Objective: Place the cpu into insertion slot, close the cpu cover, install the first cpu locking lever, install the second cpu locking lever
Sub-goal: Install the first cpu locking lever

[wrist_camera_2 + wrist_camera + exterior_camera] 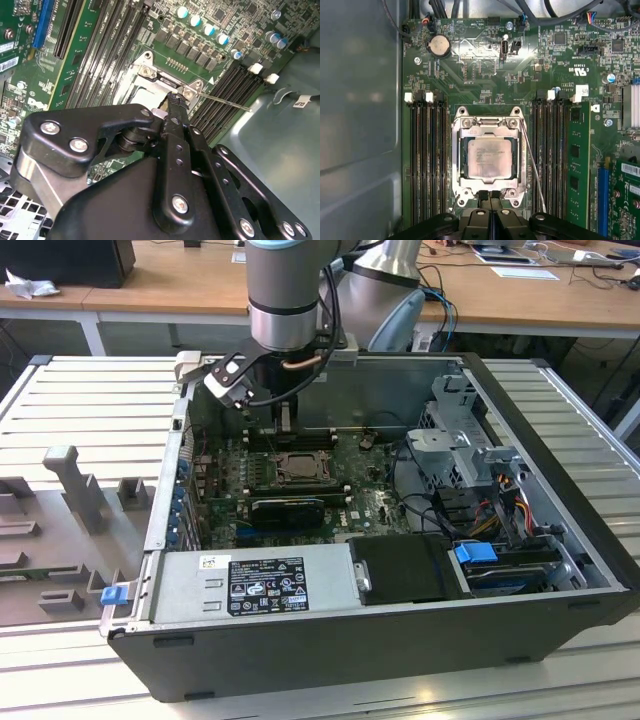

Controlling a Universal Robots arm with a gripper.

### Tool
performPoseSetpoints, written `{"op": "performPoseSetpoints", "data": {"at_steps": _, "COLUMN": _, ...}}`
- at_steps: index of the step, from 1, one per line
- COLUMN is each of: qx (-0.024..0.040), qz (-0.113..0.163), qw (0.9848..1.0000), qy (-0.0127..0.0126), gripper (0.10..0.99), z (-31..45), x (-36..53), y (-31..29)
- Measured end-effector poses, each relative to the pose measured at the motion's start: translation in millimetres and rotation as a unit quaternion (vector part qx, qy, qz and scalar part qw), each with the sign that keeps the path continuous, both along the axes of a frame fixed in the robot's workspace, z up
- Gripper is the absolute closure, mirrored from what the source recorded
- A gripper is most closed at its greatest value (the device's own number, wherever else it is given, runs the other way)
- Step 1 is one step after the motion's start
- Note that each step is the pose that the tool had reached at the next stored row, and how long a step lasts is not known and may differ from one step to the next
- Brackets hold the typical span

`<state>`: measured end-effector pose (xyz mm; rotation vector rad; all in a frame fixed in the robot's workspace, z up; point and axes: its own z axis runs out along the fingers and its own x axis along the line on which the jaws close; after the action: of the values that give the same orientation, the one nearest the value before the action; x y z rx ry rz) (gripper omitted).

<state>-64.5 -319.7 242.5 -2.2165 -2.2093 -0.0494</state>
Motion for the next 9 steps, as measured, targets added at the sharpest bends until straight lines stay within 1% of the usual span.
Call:
{"op": "performPoseSetpoints", "data": {"at_steps": 3, "qx": 0.0002, "qz": 0.000, "qw": 1.0000, "qy": -0.0001, "gripper": 0.980, "z": 4.7, "x": -0.2, "y": 0.0}}
{"op": "performPoseSetpoints", "data": {"at_steps": 5, "qx": 0.0002, "qz": 0.000, "qw": 1.0000, "qy": -0.0001, "gripper": 0.980, "z": 12.3, "x": -0.3, "y": 0.0}}
{"op": "performPoseSetpoints", "data": {"at_steps": 9, "qx": 0.0001, "qz": 0.000, "qw": 1.0000, "qy": -0.0001, "gripper": 0.980, "z": 16.3, "x": -0.5, "y": 0.0}}
